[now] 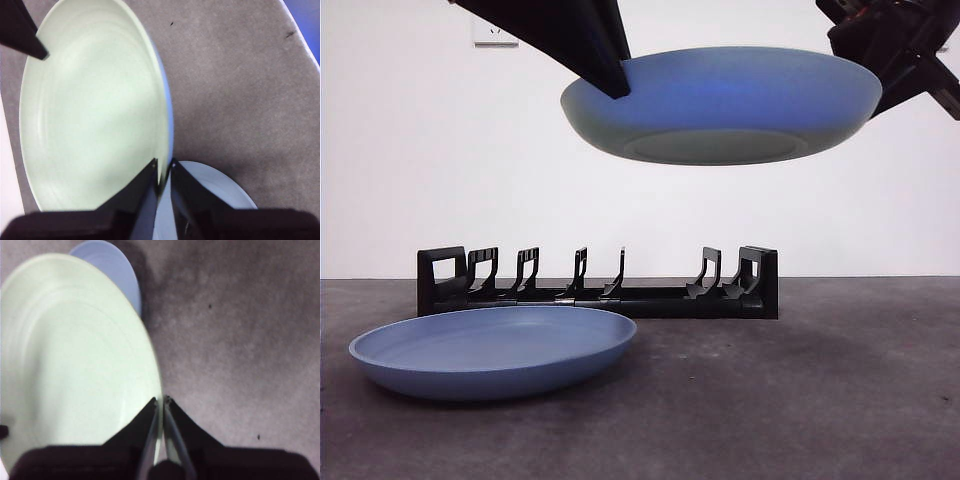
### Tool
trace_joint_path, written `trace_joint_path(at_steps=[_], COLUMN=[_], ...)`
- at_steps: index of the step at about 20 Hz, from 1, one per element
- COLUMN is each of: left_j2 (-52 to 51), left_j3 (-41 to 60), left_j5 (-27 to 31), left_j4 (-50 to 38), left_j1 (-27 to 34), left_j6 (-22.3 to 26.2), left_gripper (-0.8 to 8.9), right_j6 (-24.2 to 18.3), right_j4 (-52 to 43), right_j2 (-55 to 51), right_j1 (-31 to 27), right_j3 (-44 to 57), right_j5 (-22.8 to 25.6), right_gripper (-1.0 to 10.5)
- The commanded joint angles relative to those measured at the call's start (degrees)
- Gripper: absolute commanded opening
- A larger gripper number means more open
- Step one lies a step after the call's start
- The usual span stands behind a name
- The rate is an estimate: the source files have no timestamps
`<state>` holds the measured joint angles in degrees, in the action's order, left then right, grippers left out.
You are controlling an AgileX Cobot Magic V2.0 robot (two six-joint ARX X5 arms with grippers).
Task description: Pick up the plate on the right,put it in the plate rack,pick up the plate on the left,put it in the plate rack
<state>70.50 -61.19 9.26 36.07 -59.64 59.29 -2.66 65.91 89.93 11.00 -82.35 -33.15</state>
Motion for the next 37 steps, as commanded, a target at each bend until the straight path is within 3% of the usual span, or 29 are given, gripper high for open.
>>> trace_joint_path(at_steps=[1, 4, 14, 17, 20, 22, 24, 28, 37], left_j2=[-0.11, -0.09, -0.09, -0.09, -0.09, -0.09, -0.09, -0.09, 4.57], left_j3=[-0.11, -0.11, -0.11, -0.11, -0.11, -0.11, -0.11, -0.11, -0.11], left_j5=[0.79, -0.37, -3.96, -7.23, -13.05, -20.98, -30.36, -42.77, -54.75], left_j4=[-0.28, 0.57, 0.55, -0.11, -4.35, -9.09, -15.82, -27.71, -38.49], left_j1=[0.28, 0.28, 0.77, 2.49, 7.89, 13.97, 21.0, 34.27, 48.44], left_j6=[-3.28, -3.65, -8.33, -10.56, -17.92, -23.76, -31.8, -45.99, -57.92], left_gripper=[-0.08, -0.08, -0.08, -0.08, -0.08, -0.08, -0.08, -0.08, -0.08], right_j6=[0.04, 0.09, 1.31, 2.78, 2.89, 2.69, 1.22, 0.44, -0.48], right_j4=[-0.55, -1.4, -1.66, -2.27, -2.08, -1.68, 0.81, 5.9, 10.14], right_j2=[0.52, 0.52, -0.46, -2.51, -5.97, -8.76, -10.82, -11.82, -11.82], right_j1=[-0.09, -0.09, -0.15, -0.15, -0.15, -0.15, -0.15, -0.13, -0.07], right_j3=[-0.39, -1.55, -15.67, -24.17, -29.73, -30.1, -30.1, -30.08, -24.02], right_j5=[-1.2, -3.45, -4.9, -1.46, 10.47, 17.9, 20.94, 20.39, 6.95], right_gripper=[1.1, 3.2, 3.3, 3.3, 3.3, 3.3, 3.2, 3.2, 3.2])
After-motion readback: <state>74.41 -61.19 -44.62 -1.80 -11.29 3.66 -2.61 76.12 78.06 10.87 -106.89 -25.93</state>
